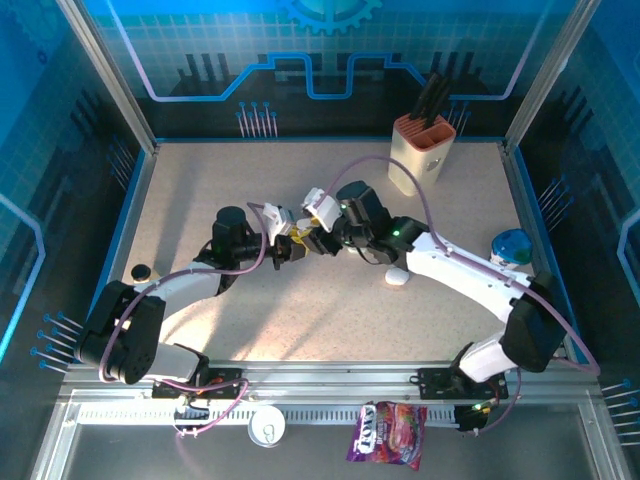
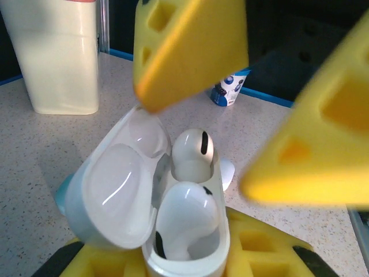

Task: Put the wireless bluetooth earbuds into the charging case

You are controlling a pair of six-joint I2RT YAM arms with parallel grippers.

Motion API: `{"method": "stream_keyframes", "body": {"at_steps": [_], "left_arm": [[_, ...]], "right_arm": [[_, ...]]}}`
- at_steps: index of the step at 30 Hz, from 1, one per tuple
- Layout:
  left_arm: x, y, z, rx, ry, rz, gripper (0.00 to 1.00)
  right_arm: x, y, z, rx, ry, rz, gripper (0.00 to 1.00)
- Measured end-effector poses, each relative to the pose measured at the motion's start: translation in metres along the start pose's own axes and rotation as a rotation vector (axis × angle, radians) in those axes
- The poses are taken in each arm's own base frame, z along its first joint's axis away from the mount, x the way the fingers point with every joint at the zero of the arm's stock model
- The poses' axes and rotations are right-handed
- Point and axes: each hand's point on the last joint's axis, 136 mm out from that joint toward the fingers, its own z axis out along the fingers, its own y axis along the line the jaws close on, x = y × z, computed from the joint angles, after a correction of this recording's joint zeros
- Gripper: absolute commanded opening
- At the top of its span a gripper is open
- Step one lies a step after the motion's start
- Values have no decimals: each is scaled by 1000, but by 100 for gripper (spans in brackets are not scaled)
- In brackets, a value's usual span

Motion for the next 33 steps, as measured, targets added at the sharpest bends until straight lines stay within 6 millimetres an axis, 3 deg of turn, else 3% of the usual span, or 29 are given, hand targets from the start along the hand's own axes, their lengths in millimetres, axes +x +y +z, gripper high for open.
{"method": "stream_keyframes", "body": {"at_steps": [5, 9, 13, 16, 23, 33], "left_arm": [[0, 0, 0, 0, -1, 12, 6], [0, 0, 0, 0, 0, 43, 5], [2, -3, 2, 10, 7, 79, 5], [2, -10, 5, 21, 13, 111, 5], [7, -15, 6, 19, 44, 103, 5], [13, -5, 6, -43, 68, 36, 3]], "right_arm": [[-15, -14, -20, -4, -90, 83, 59], [-22, -24, -25, -11, -125, 170, 55], [-14, -46, -20, 4, -77, 281, 50], [-9, -52, -7, -4, -1, 317, 49], [16, -44, 19, -80, 161, 363, 47], [26, -21, 4, -186, 199, 325, 49]]}}
